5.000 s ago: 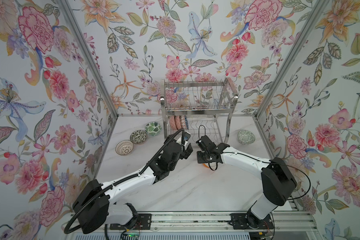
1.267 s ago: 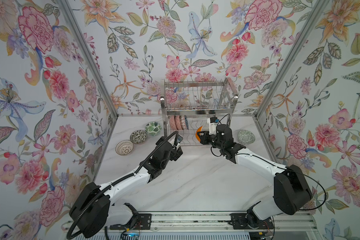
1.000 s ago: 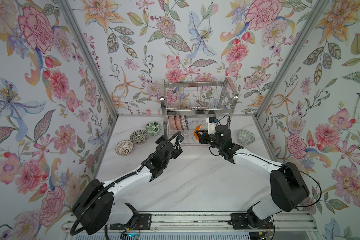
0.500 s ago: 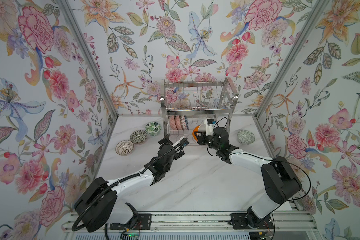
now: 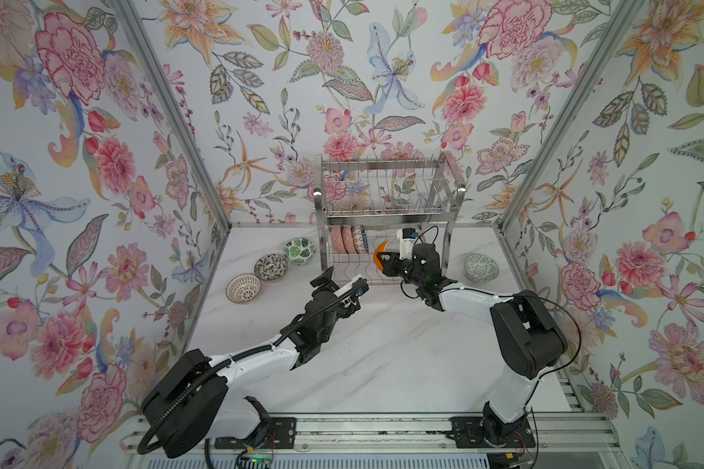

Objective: Load bowls into a dish rack
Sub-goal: Place the bowl in the dish rack.

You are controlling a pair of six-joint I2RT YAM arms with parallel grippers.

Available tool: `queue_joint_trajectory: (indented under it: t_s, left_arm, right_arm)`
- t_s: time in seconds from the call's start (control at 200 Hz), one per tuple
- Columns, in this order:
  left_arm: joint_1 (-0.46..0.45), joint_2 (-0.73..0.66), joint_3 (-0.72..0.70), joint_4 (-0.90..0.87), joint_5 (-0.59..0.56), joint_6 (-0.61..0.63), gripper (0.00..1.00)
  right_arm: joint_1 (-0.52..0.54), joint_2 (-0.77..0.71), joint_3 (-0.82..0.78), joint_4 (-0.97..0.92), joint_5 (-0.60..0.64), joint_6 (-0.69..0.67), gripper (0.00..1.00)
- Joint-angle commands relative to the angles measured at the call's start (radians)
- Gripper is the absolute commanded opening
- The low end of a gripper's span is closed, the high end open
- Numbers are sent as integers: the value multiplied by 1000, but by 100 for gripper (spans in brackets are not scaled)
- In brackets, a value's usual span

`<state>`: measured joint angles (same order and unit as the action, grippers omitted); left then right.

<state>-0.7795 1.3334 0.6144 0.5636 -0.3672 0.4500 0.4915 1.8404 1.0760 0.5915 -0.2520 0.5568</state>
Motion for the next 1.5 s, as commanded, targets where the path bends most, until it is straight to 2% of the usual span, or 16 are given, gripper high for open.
queue_joint_trajectory:
  t_s: [0.0,0.5,0.851,1.496]
  left_arm:
    - [-9,-13,-17,18,19,4,99]
    - [-18,-14,-25,20,25,5,99]
    - [-26,-8,-25,13,33,6,99]
    - [-25,-13,-31,19,23,19,99]
  right_arm:
    - [-15,39,55,121,-44,54,0]
    - [-64,247,220,256,-169,213,0]
    - [-74,382,354,328,-210,335,0]
    - [-98,541,527,362,-317,427,0]
